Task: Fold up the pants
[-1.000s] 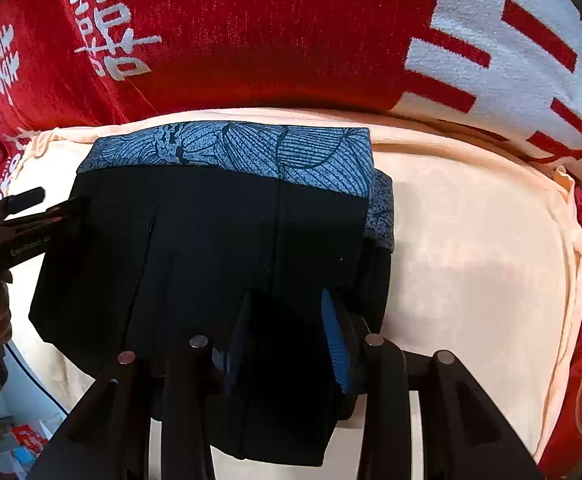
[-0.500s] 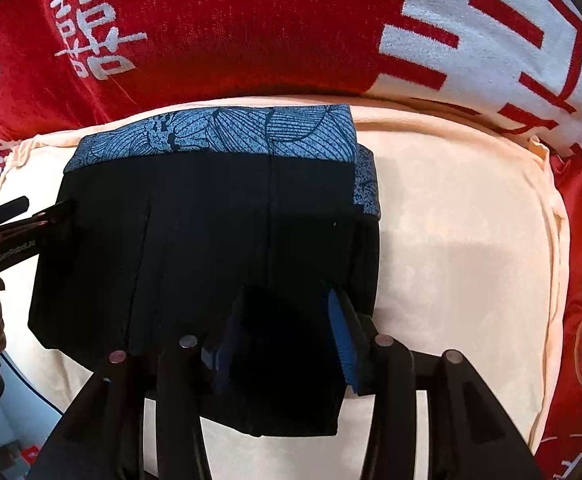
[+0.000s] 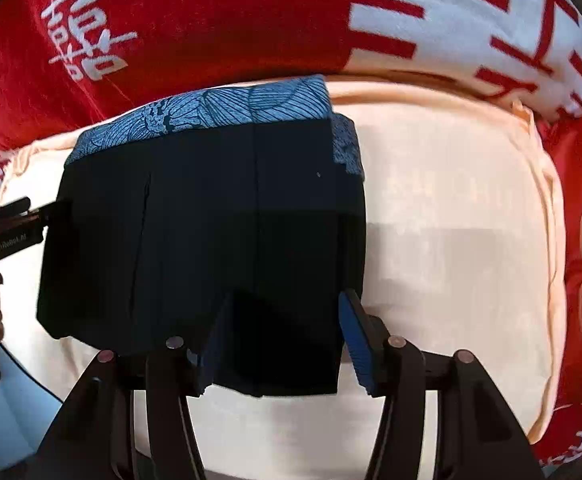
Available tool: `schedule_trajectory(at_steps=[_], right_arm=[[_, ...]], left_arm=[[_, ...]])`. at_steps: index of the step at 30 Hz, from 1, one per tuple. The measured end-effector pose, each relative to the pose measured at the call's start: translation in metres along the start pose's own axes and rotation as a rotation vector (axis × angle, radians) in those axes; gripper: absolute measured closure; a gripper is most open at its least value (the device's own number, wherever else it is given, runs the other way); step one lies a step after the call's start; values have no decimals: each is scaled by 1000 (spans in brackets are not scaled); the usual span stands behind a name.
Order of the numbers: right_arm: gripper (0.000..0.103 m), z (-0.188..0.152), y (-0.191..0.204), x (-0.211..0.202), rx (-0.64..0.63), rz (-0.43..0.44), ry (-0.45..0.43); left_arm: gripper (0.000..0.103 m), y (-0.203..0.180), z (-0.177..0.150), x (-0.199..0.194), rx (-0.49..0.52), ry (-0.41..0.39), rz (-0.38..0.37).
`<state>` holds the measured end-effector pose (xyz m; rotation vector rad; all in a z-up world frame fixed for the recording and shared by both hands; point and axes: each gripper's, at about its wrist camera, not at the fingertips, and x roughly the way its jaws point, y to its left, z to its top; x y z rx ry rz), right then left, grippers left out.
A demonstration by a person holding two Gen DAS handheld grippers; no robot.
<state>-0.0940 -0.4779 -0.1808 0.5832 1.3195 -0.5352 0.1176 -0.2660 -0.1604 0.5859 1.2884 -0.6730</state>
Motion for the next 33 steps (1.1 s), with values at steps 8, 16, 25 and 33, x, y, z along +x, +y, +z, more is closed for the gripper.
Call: schedule_trajectory(at_steps=[8, 16, 25, 33], right_arm=[[26, 2, -44, -10, 81, 161, -14], [25, 13, -100, 11, 215, 354, -3], [25, 28, -103, 61, 203, 571, 67], [24, 40, -107, 77, 169, 732, 78]], left_arm=[[12, 17, -4, 7, -15, 61, -260], [12, 28, 2, 34, -63, 175, -444], [4, 9, 9, 58, -56, 215, -555], [1, -22, 11, 67, -65, 209, -580]])
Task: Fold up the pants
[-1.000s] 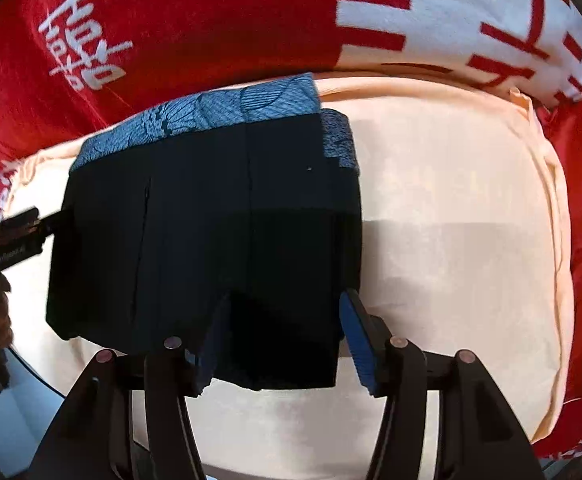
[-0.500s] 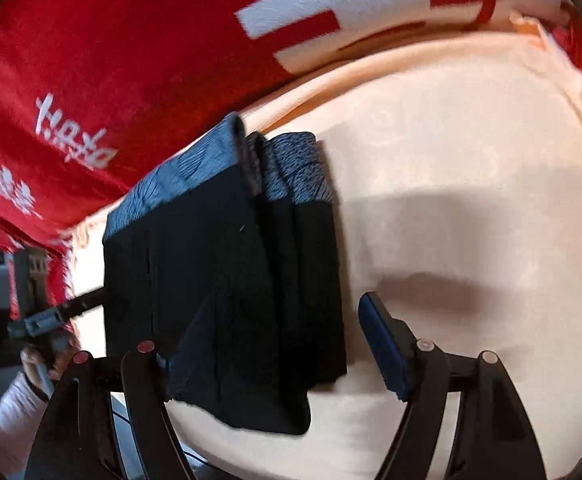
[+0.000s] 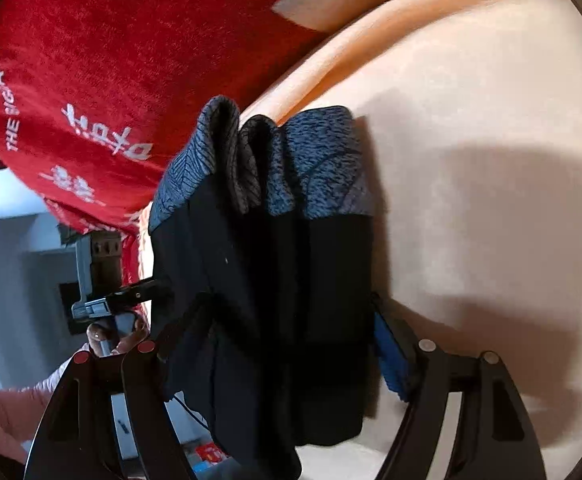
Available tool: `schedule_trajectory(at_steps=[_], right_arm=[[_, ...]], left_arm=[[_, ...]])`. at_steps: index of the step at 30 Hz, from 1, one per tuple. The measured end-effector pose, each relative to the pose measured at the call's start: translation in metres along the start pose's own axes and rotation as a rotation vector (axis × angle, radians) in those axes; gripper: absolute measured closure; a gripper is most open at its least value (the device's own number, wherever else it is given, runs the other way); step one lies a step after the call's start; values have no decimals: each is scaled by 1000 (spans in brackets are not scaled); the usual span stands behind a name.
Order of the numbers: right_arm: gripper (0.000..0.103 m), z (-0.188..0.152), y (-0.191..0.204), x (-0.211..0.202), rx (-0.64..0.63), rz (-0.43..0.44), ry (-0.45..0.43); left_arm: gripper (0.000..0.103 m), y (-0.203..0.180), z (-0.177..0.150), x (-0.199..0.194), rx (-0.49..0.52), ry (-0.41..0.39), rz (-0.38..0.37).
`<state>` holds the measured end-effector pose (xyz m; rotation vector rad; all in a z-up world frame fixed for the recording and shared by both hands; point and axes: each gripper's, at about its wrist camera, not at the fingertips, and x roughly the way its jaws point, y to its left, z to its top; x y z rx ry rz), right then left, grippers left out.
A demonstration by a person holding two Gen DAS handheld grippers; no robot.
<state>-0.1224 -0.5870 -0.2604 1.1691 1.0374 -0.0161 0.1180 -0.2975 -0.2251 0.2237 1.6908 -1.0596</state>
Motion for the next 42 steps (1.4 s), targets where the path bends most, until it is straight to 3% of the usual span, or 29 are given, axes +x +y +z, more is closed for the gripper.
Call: schedule_trajectory(at_steps=[3, 8, 10, 12, 15, 29, 34, 37, 38, 40, 42], right_arm=[[27, 3, 1, 6, 34, -1, 0], [47, 2, 3, 1, 72, 0, 6], [51, 0, 8, 0, 67, -2, 1], [58, -3, 11, -4, 86, 4, -15], [60, -8, 17, -10, 104, 34, -30], [61, -78, 71, -13, 81, 78, -9], [61, -111, 63, -5, 84, 60, 19], [61, -121, 44, 6, 87, 1, 43], [57, -123, 38, 12, 84, -31, 55], [50, -122, 32, 20, 68, -69, 50], [48, -119, 32, 22, 88, -68, 54]], left_arm=[[0, -10, 0, 4, -12, -22, 32], [22, -33, -7, -7, 33, -88, 73], [31, -40, -9, -12, 43, -103, 86], [37, -48, -11, -17, 46, -117, 96], [40, -54, -16, -27, 47, -134, 86], [40, -63, -92, -70, 25, -121, 57], [40, -47, -126, -60, -12, -95, 51], [40, -31, -136, -45, -4, -93, 105], [37, -25, -138, -39, -6, -91, 111], [19, -22, -140, -33, -15, -128, 141], [19, -19, -141, -37, -25, -134, 165]])
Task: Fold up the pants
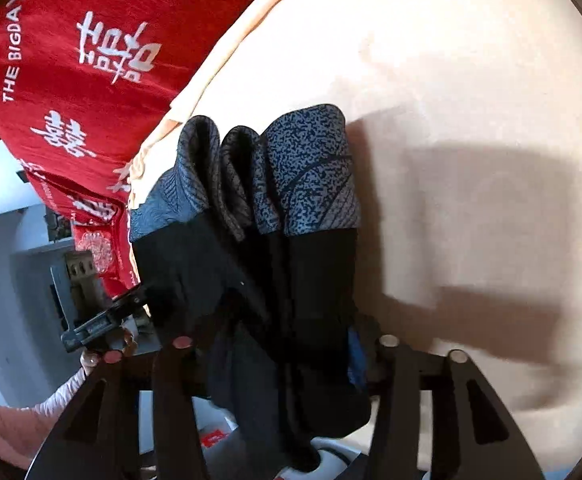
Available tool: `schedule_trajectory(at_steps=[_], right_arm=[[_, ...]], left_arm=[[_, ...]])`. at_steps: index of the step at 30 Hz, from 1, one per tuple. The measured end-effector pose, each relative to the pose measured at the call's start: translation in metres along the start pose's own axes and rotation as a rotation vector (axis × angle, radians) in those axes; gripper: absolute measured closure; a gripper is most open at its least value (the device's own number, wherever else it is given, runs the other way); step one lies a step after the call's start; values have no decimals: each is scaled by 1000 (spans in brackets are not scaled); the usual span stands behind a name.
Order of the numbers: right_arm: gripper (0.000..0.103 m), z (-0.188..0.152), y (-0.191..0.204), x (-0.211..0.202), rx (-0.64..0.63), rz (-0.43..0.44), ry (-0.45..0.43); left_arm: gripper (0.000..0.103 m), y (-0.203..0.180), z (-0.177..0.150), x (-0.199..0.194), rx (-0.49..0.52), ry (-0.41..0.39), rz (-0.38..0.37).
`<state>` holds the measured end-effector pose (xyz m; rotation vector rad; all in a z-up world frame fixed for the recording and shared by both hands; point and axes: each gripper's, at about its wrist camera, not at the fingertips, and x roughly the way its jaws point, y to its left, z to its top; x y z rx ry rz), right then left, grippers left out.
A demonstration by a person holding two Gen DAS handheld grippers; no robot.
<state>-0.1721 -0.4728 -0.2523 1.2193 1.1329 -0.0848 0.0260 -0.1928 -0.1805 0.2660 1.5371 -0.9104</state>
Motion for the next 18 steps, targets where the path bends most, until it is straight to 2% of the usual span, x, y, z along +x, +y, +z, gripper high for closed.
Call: schedule_trajectory(at_steps=[3, 8, 12, 15, 17, 18], right_arm=[[46, -3, 13, -3, -26, -57, -3], [46, -13, 20, -25, 12, -184, -38], [45, -28, 27, -49, 38, -291, -79], [34, -42, 30, -61, 13, -368, -71], [32, -49, 37, -63, -19, -419, -47], [27, -53, 40, -63, -41, -456, -33]], left_arm=[[19, -2, -2, -7, -2, 0, 61], [19, -9, -6, -30, -11, -14, 219], [19, -16, -22, -55, -11, -21, 282], [19, -34, -33, -62, -1, -13, 320], [18, -42, -40, -67, -15, -2, 329], [18, -44, -45, -71, -33, -1, 333]])
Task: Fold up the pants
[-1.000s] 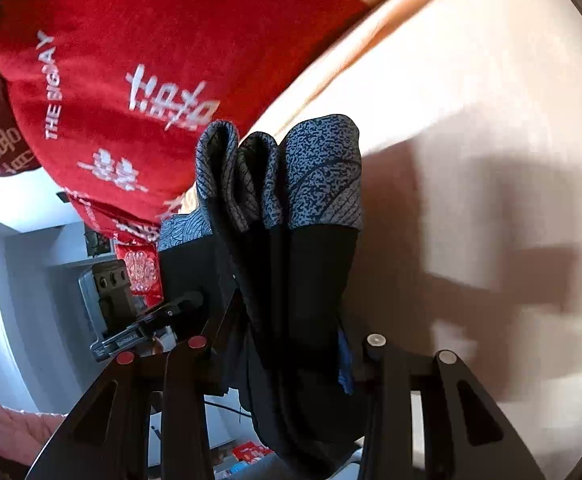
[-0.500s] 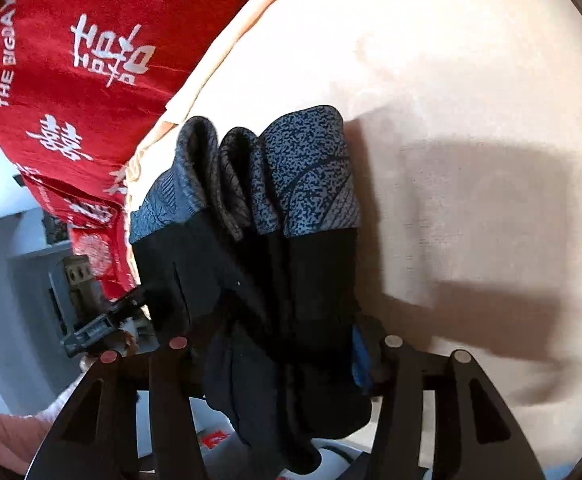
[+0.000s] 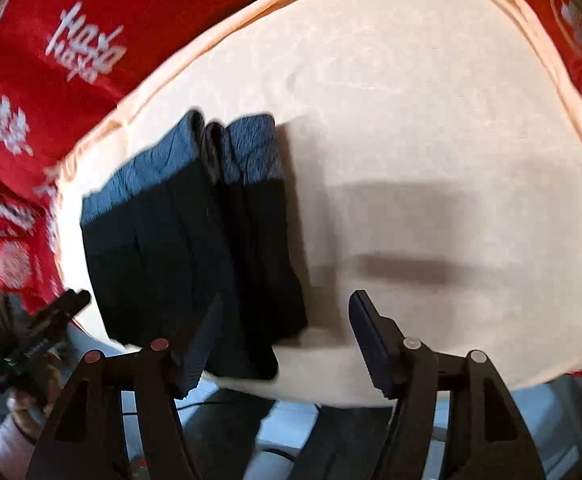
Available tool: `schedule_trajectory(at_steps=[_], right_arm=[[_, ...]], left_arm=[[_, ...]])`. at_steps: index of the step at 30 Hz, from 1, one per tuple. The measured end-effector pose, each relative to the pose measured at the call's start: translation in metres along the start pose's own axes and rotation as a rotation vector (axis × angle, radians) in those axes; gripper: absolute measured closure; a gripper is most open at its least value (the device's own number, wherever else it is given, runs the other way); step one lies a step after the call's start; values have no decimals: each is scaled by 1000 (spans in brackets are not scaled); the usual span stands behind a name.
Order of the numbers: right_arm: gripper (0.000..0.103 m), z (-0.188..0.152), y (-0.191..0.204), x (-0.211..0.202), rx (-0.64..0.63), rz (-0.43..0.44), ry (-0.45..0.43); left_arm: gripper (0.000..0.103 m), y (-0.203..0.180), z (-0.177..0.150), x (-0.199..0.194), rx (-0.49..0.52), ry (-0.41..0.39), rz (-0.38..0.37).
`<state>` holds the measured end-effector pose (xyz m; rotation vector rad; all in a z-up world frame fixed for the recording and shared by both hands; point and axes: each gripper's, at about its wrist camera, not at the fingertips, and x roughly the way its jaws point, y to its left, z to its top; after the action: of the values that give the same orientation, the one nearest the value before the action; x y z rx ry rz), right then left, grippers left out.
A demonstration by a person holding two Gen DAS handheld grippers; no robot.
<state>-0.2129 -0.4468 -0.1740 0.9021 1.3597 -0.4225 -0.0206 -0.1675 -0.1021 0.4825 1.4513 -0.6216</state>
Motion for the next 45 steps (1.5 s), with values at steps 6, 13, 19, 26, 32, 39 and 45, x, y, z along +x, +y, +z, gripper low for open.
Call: schedule_trajectory(at_steps=[6, 13, 19, 26, 32, 39, 45], right_arm=[[20, -13, 23, -9, -131, -69, 26], [1, -26, 45, -22, -153, -66, -3], [0, -41, 65, -24, -125, -124, -65], [0, -61, 98, -22, -111, -139, -61], [0, -74, 114, -31, -95, -174, -79], [0, -87, 131, -46, -114, -201, -108], [1, -92, 141, -53, -132, -201, -125]], left_arm=[[10, -11, -20, -28, -94, -20, 27], [0, -26, -31, -43, -60, -12, 18], [0, -32, -41, -43, 64, 8, 87], [0, -28, -55, -53, 123, 3, 104], [0, -24, -65, -64, 126, -6, 106], [0, -15, -70, -73, 106, -11, 105], [0, -11, -71, -79, 100, -23, 127]])
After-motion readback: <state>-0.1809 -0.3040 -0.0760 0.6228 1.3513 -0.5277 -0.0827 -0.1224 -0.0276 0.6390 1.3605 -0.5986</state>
